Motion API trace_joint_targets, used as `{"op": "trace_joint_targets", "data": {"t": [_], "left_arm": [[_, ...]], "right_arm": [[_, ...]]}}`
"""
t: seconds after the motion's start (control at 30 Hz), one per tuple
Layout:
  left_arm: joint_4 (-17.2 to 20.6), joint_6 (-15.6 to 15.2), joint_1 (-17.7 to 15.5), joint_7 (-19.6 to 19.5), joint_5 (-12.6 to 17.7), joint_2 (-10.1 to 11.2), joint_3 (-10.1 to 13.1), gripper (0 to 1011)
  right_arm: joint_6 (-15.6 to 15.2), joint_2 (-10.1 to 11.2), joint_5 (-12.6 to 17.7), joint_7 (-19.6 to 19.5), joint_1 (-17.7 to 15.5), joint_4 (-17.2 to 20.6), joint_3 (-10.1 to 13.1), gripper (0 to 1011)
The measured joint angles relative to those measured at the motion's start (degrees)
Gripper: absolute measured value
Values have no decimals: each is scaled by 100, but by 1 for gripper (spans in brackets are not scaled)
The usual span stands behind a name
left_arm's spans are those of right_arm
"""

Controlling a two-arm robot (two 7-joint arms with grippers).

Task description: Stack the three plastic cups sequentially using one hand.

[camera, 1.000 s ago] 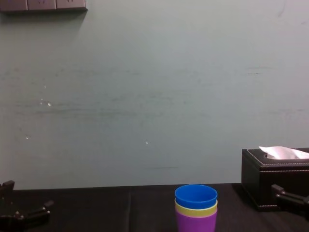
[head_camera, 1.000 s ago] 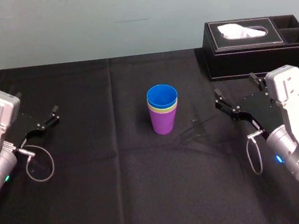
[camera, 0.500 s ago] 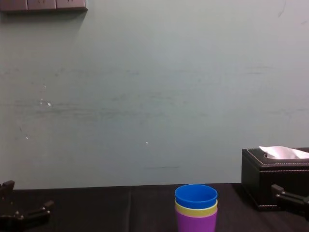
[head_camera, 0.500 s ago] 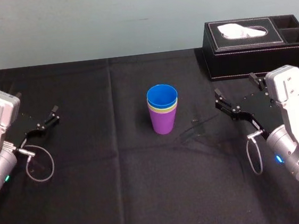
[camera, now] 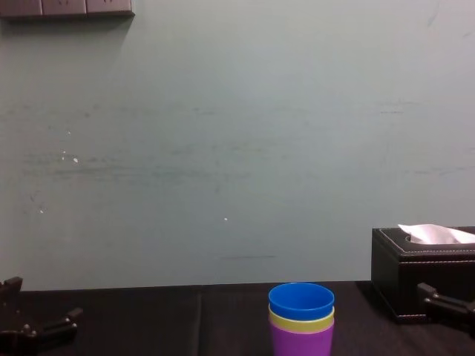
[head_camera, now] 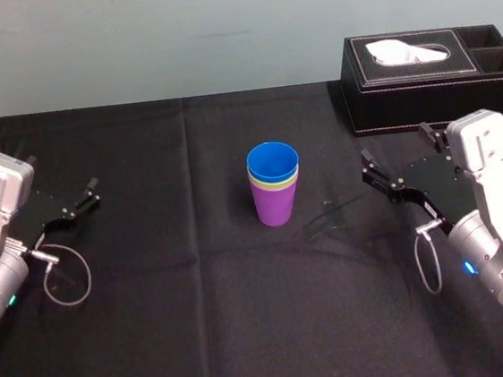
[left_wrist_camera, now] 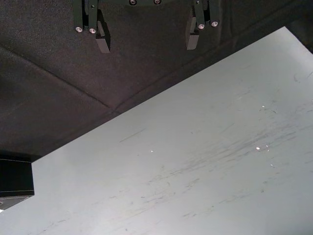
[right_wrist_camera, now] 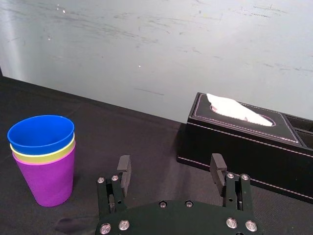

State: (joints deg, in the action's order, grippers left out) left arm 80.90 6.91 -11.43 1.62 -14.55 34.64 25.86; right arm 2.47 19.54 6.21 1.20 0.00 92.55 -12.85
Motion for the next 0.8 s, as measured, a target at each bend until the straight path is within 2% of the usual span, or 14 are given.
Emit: {"op": "trace_joint_targets", "data": {"t": [0.8], "left_arm": [[0,0,0,0,0,0,0,1011]], "right_arm": [[0,0,0,1,0,-1,0,1004]]}}
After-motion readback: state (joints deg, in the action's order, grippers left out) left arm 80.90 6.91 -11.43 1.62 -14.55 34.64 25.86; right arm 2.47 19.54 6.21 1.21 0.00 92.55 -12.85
